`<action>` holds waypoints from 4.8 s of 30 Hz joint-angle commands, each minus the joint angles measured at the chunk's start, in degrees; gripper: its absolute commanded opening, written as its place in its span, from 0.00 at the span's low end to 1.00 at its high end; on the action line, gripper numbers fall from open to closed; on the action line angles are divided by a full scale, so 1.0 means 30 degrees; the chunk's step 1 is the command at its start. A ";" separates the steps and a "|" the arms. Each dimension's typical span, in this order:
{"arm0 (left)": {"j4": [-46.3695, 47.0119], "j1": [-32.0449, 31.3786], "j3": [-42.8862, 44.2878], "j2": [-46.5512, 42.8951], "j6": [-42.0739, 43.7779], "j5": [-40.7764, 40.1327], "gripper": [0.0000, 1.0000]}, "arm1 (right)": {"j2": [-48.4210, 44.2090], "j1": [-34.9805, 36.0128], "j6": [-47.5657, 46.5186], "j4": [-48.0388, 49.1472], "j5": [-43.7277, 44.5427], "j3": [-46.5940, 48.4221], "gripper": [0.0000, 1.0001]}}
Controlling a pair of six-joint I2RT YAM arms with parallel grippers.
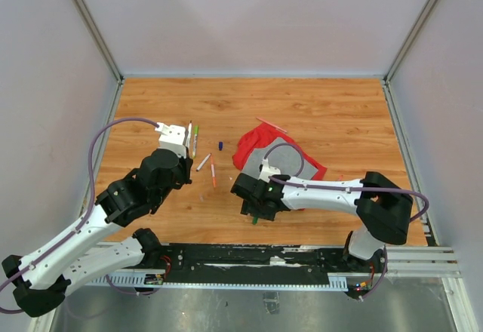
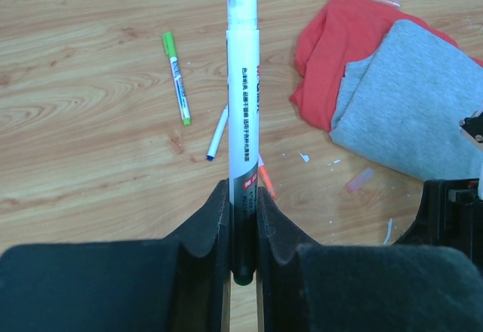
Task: Insert the pens into the pen caps
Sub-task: Insert the pen cap onto the pen.
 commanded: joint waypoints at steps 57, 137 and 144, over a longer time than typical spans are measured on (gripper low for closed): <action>0.4546 0.0029 -0.1290 0.1648 -0.2643 0.3690 0.00 | -0.6888 -0.0624 -1.2432 1.0711 -0.1340 -0.6369 0.01; 1.6979 -1.0117 -0.6758 1.0117 -0.6706 0.4379 0.01 | -1.9441 -0.6750 -0.6339 1.9507 -0.1558 -1.5866 0.01; 1.6919 -1.0119 -0.6655 1.0233 -0.6675 0.4328 0.01 | -1.9463 -0.6745 -0.6492 1.9378 -0.1955 -1.5783 0.01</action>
